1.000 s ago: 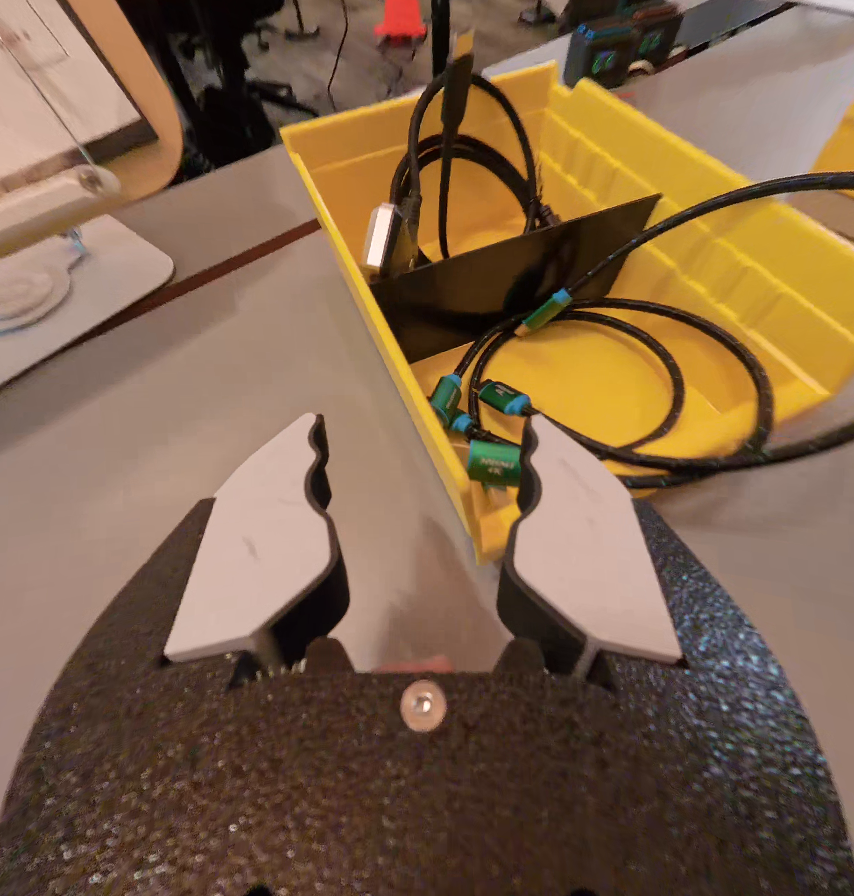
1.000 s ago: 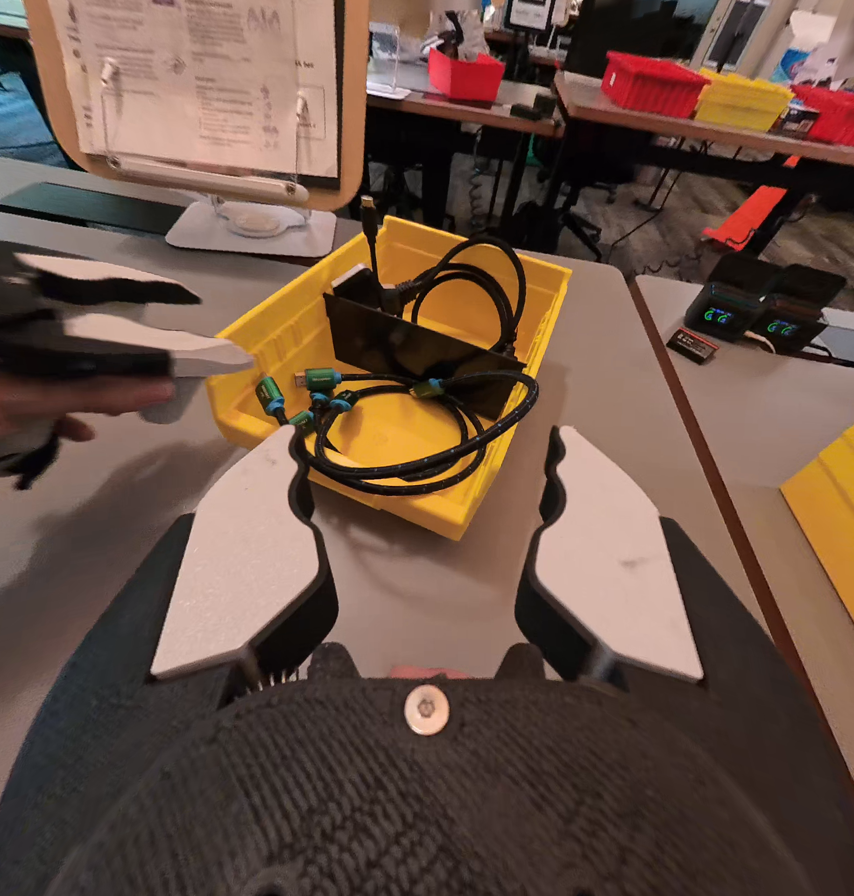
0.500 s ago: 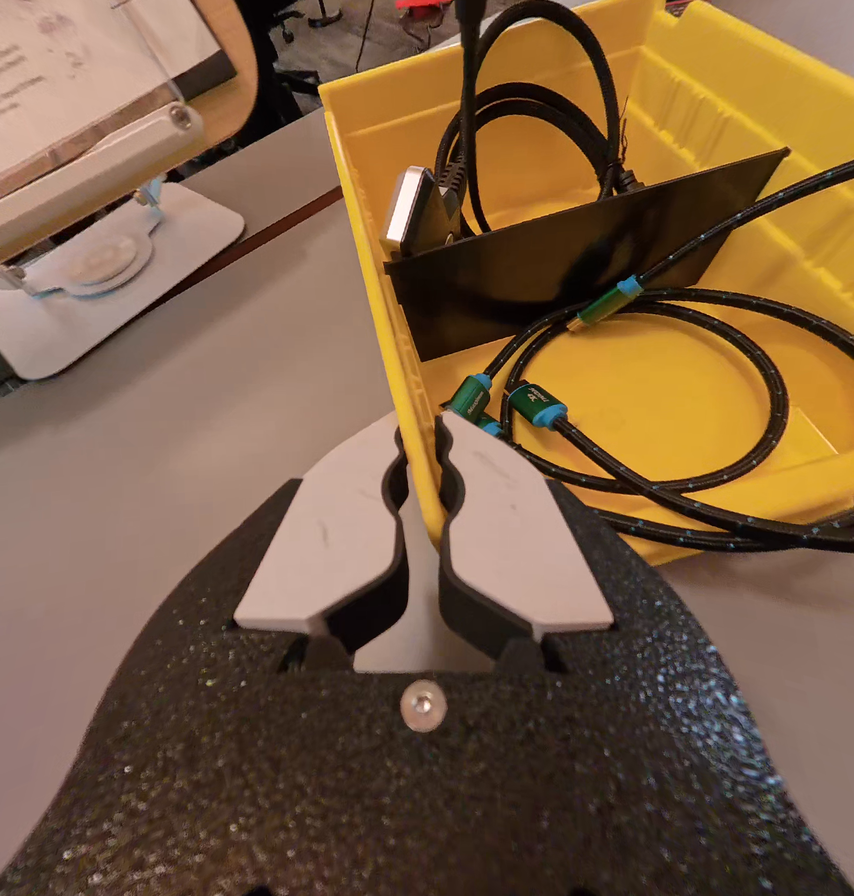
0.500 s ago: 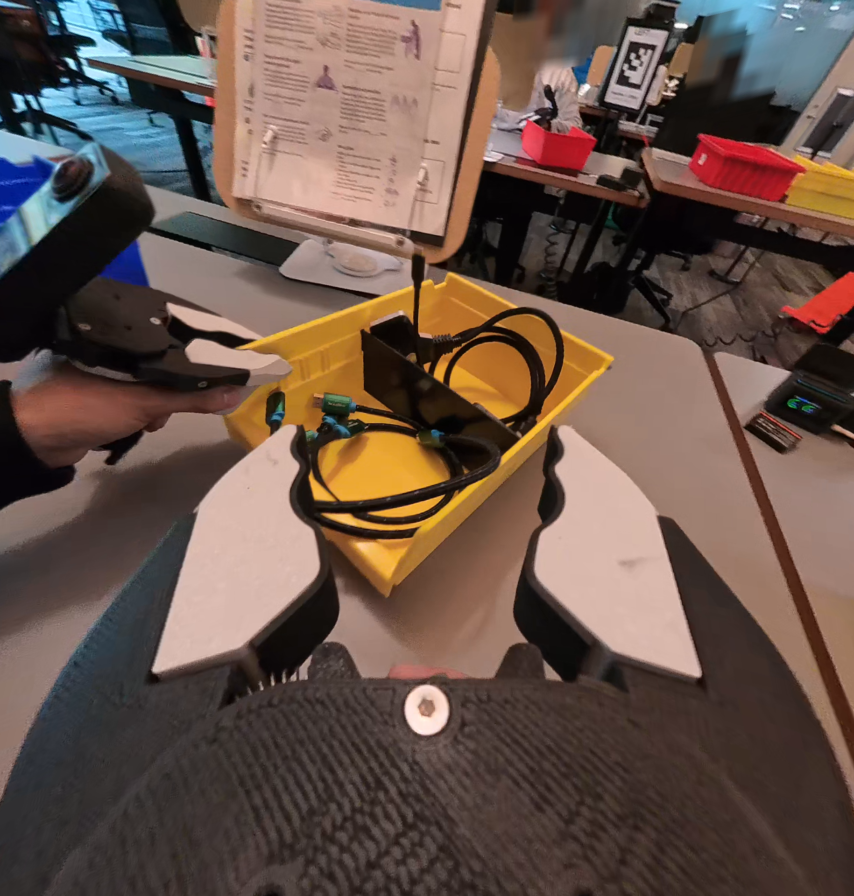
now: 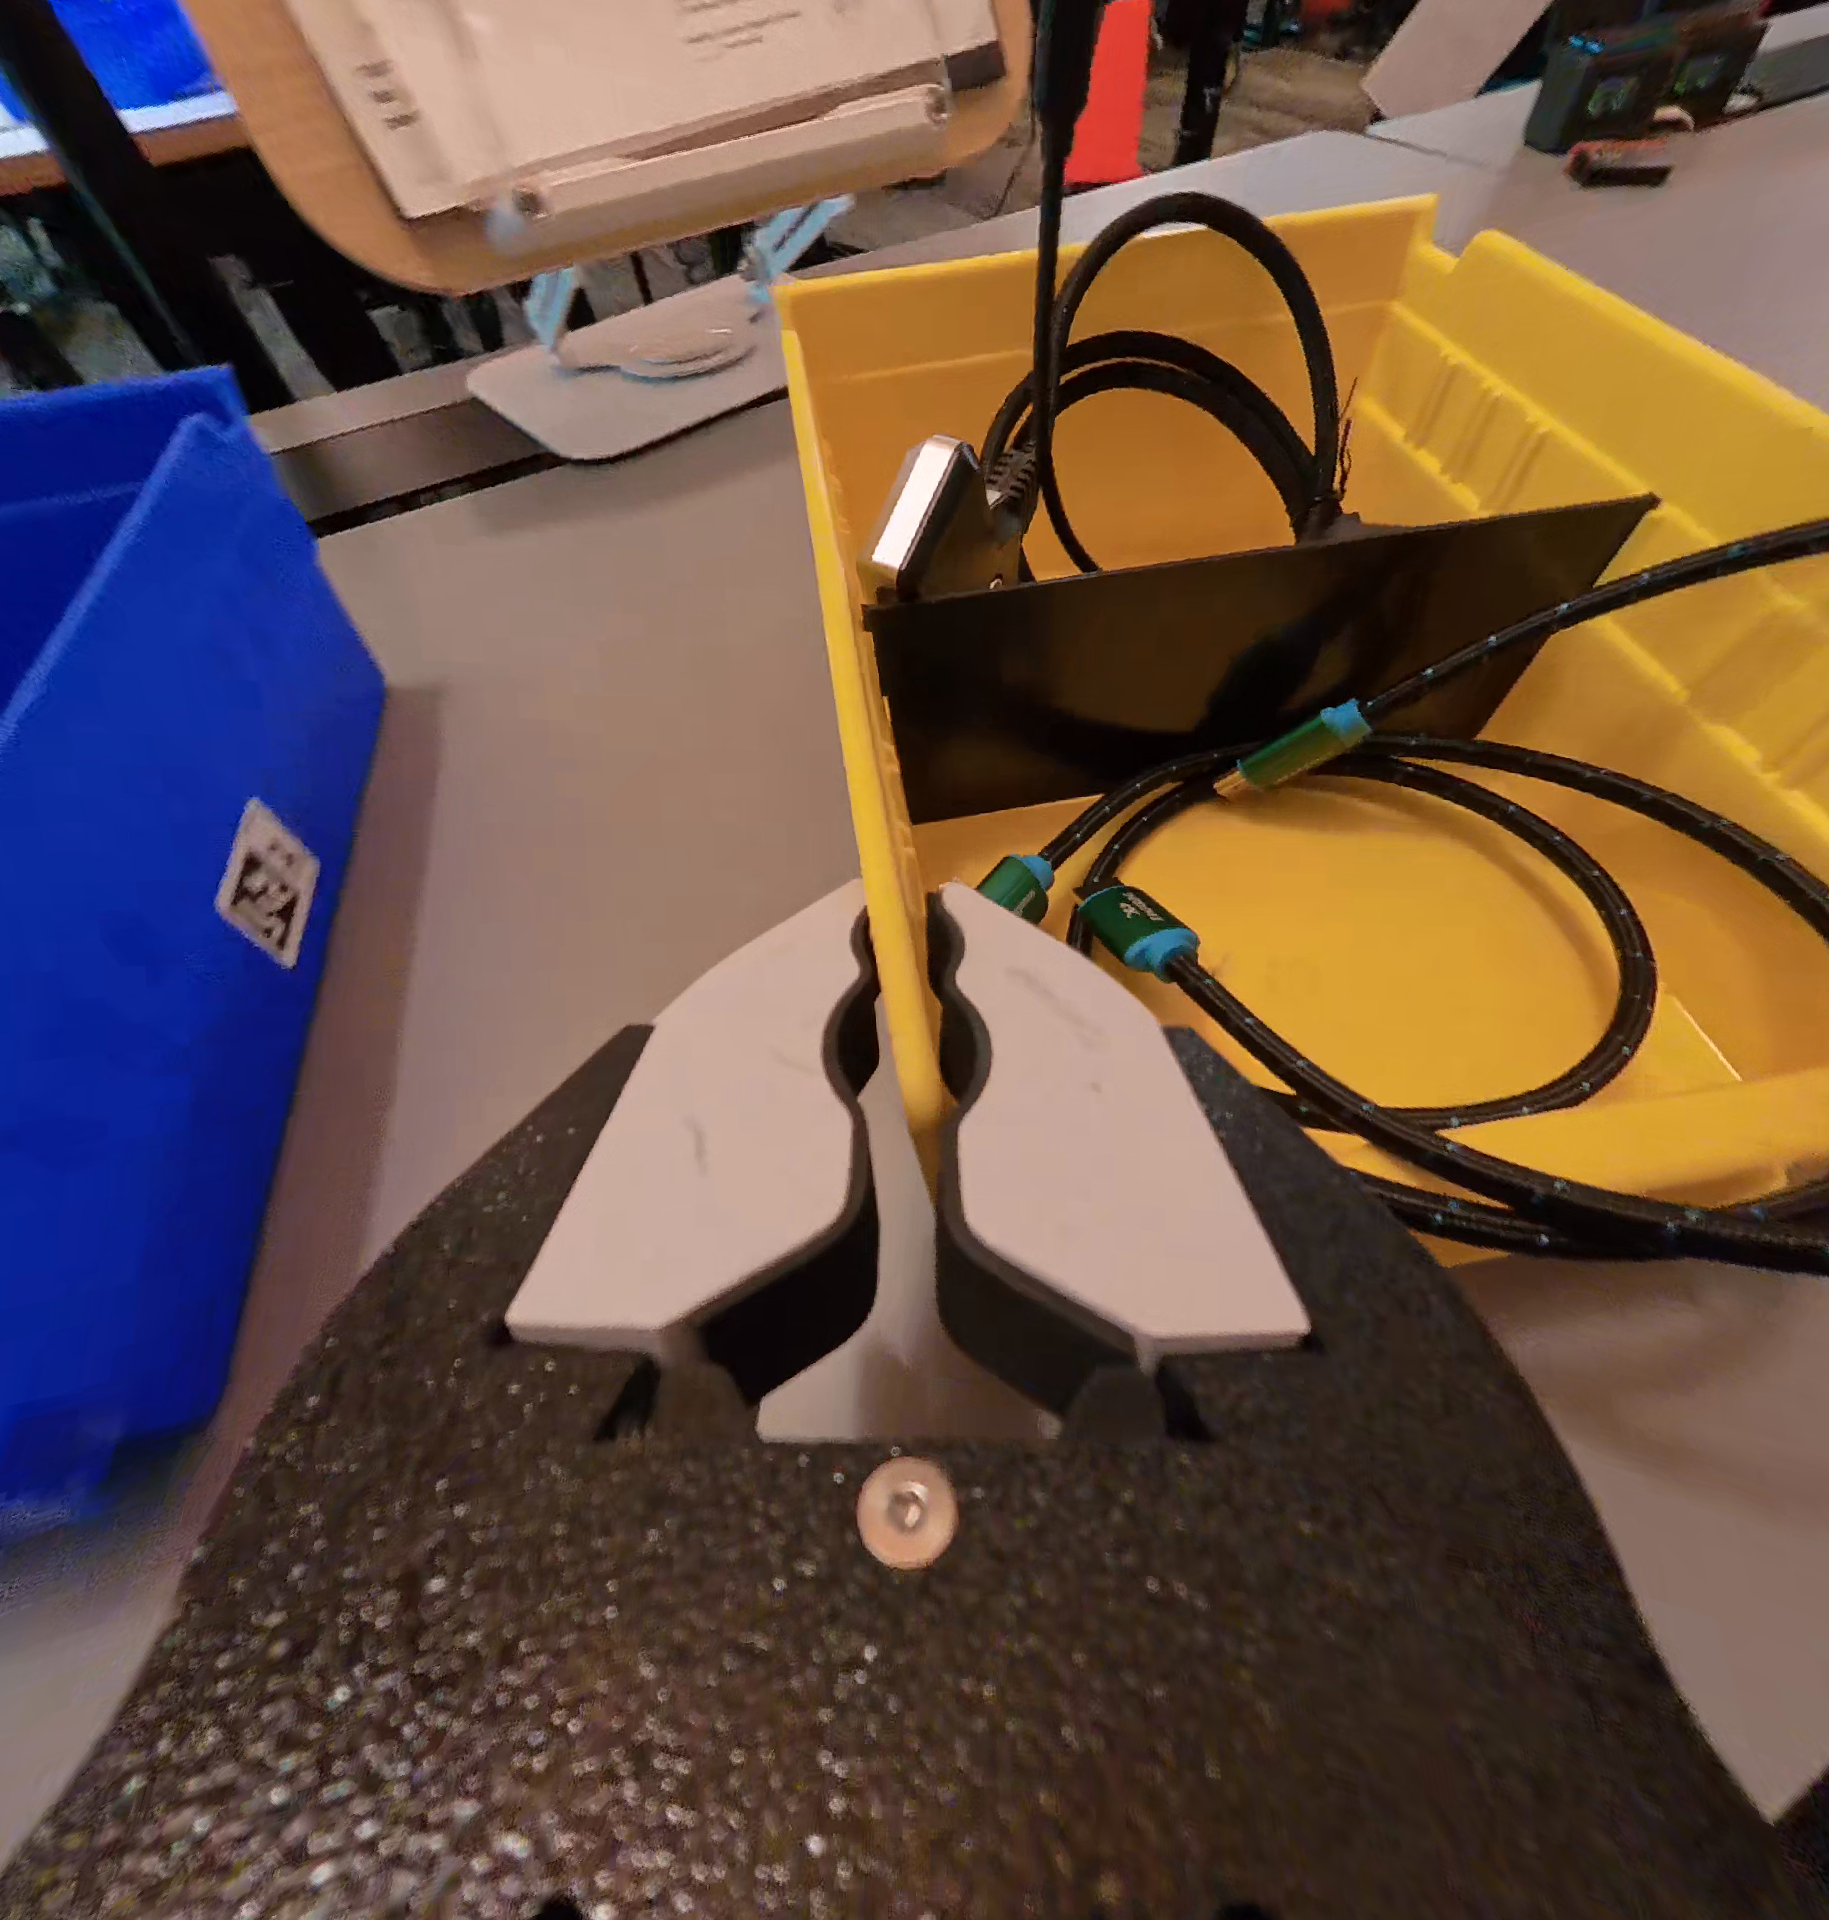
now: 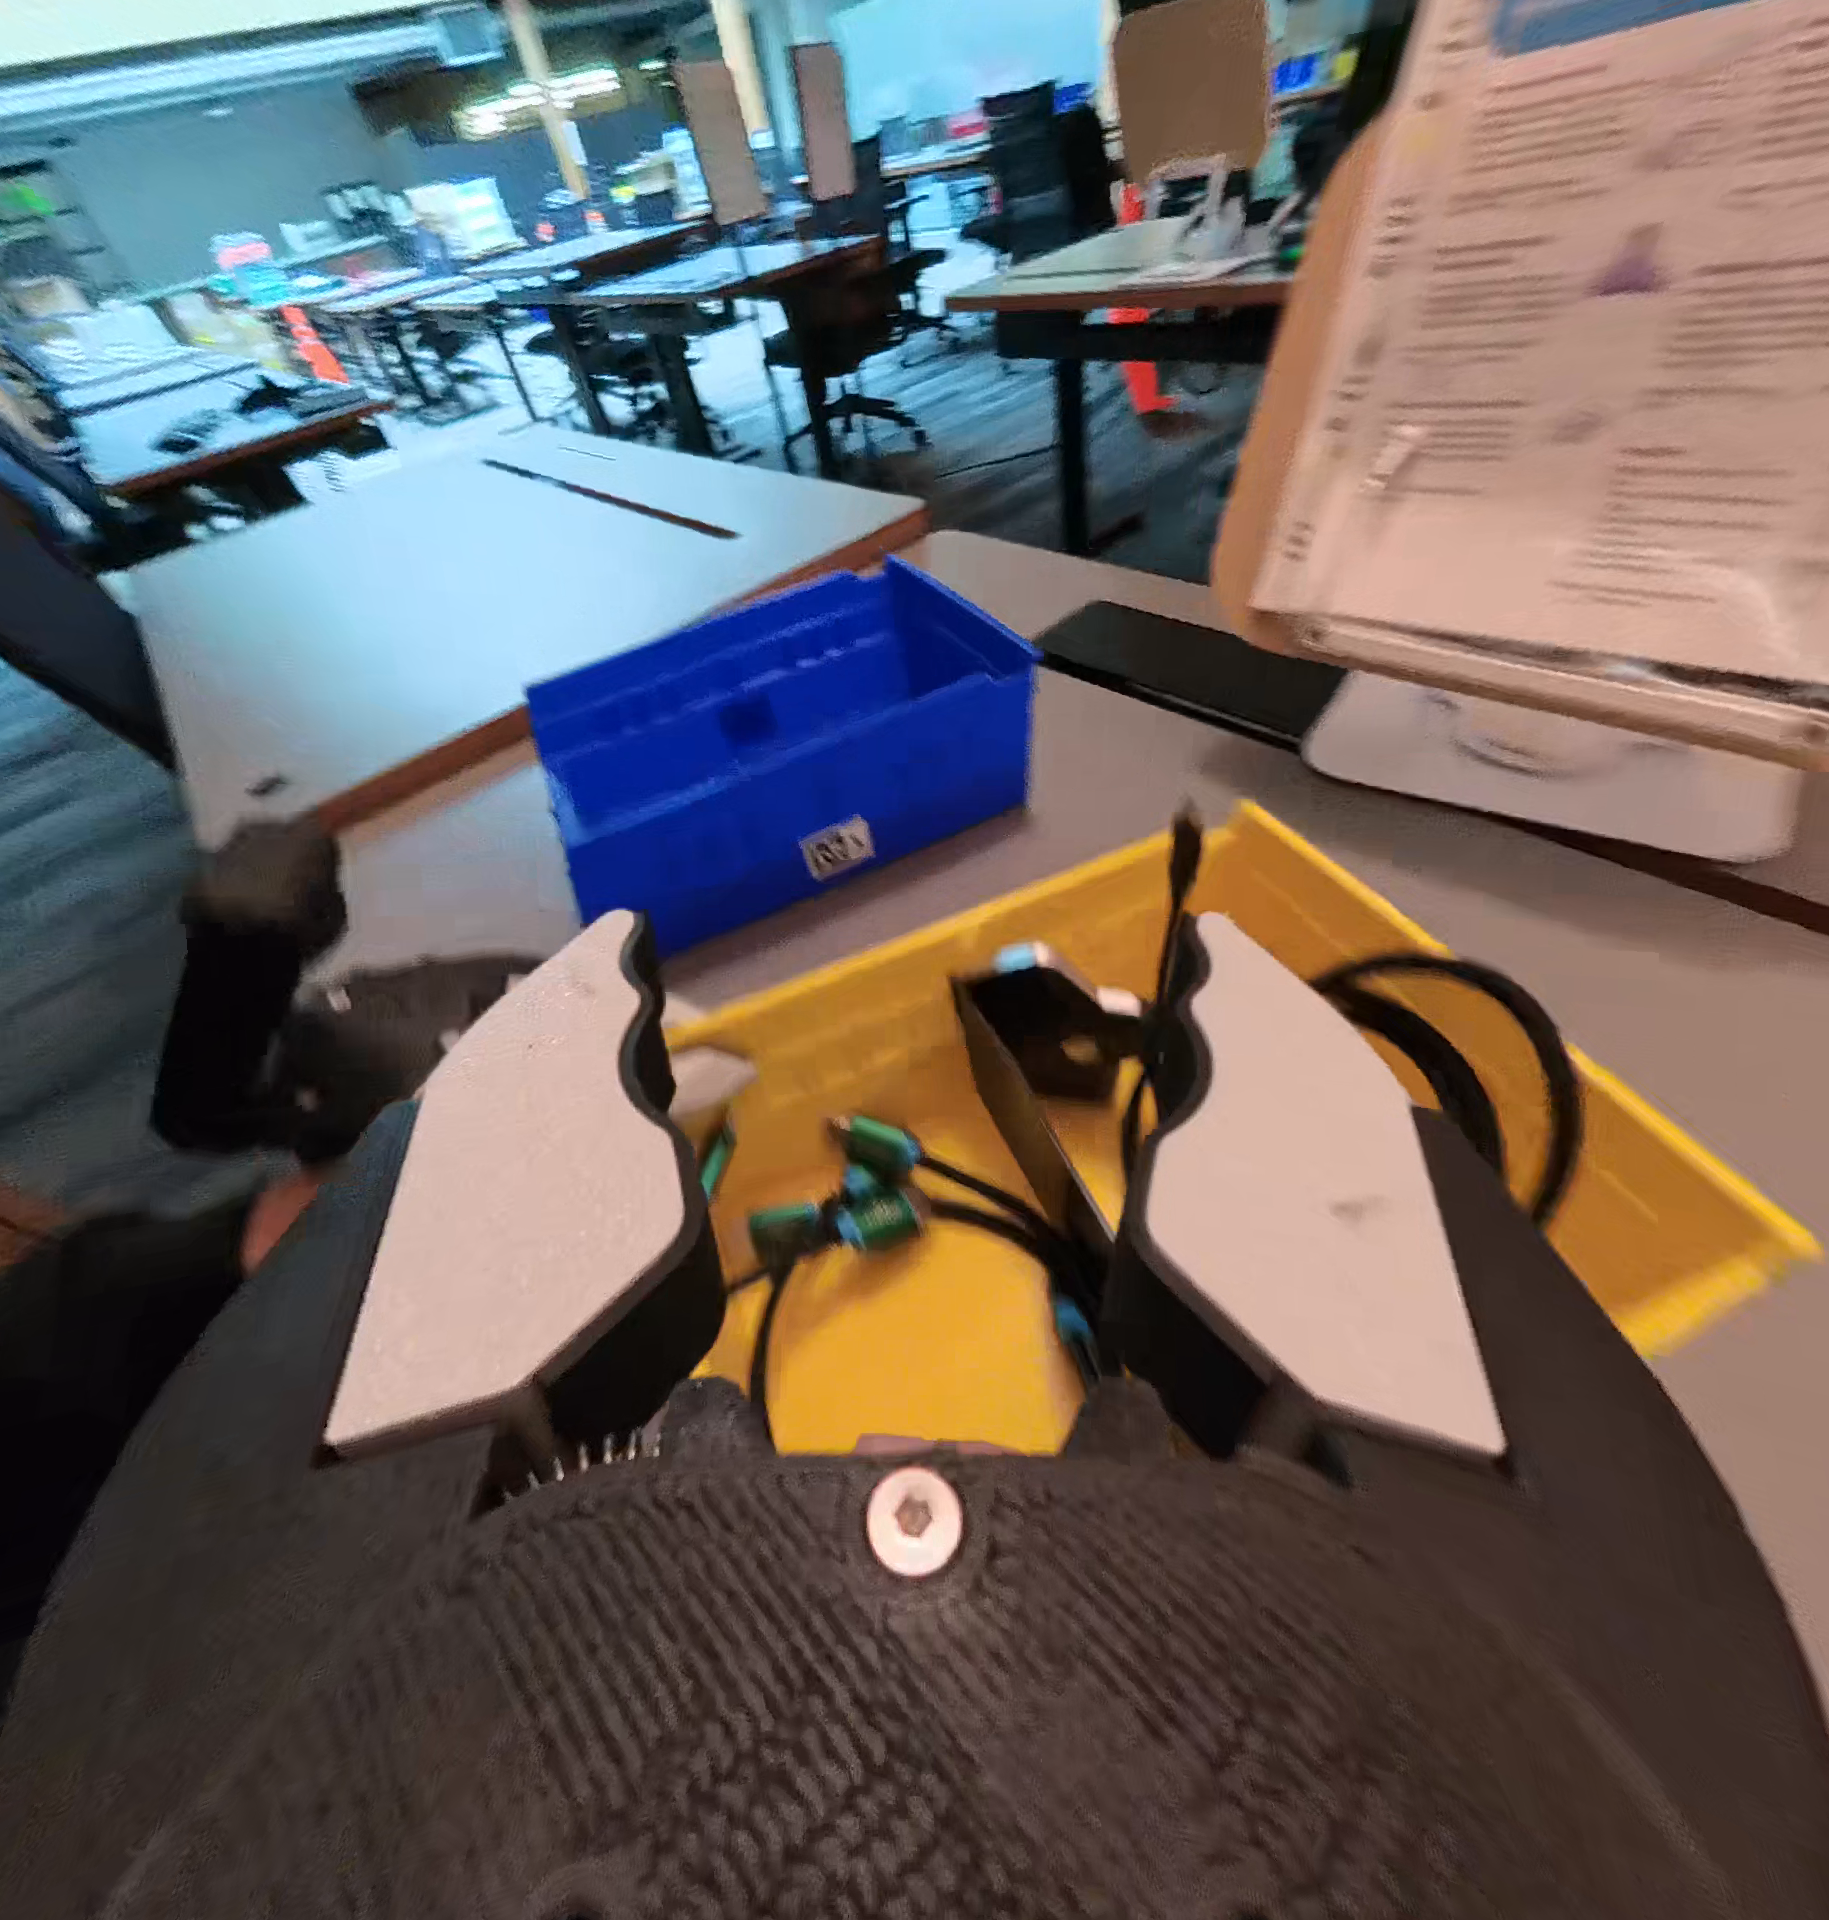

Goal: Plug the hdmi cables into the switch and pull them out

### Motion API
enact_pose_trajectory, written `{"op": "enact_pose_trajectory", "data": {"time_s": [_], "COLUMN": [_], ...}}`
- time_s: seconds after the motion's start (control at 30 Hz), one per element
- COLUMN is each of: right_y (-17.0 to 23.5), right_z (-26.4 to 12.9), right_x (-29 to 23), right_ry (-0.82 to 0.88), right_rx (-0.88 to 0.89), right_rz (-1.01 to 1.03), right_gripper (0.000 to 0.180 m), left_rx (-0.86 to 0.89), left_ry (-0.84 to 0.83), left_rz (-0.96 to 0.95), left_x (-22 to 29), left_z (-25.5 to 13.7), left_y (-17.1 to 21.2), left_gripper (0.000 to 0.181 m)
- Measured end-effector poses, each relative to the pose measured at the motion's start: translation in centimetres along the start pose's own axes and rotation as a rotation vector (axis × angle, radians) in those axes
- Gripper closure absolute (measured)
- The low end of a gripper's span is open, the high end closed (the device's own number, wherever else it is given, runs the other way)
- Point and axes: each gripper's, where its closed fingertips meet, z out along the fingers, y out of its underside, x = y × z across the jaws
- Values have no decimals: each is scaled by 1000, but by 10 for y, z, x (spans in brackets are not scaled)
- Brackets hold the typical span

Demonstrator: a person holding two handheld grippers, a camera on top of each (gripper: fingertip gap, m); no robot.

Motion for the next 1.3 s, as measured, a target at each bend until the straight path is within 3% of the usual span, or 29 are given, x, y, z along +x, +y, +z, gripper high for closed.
{"op": "enact_pose_trajectory", "data": {"time_s": [0.03, 0.17, 0.3, 0.43, 0.5, 0.6, 0.7, 0.83, 0.93, 0.97, 1.03, 1.13, 1.3], "right_y": [-13, -43, -6, 40, 54, 82, 99, 129, 135, 134, 121, 82, -36], "right_z": [22, 120, 218, 281, 299, 316, 338, 354, 356, 358, 361, 356, 312], "right_x": [-12, -58, -78, -57, -30, -8, -33, -37, -19, -17, -16, -8, 40], "right_ry": [-46, -200, -204, -39, 108, 222, 107, 173, 285, 285, 256, 212, 211], "right_rx": [-8, -94, -345, -505, -536, -615, -632, -722, -742, -730, -678, -652, -443], "right_rz": [22, 128, 328, 391, 357, 400, 583, 492, 414, 444, 491, 392, 381], "right_gripper": [86, 86, 97, 116, 117, 106, 107, 91, 134, 140, 139, 137, 139], "left_rx": [13, 38, 62, 75, 78, 86, 95, 106, 110, 112, 127, 141, 131], "left_ry": [-13, -29, -23, -8, 0, 10, 17, 22, 21, 21, 27, 42, 21], "left_rz": [-14, -45, -100, -110, -113, -118, -125, -139, -139, -137, -132, -132, -115], "left_x": [-5, -23, -33, -36, -37, -39, -41, -43, -44, -44, -45, -45, -52], "left_z": [-5, -13, -17, -19, -20, -19, -19, -18, -19, -19, -19, -20, -21], "left_y": [2, 5, 7, 7, 8, 7, 7, 6, 6, 6, 6, 5, 6], "left_gripper": [175, 177, 178, 178, 178, 178, 178, 179, 179, 179, 177, 176, 177]}}
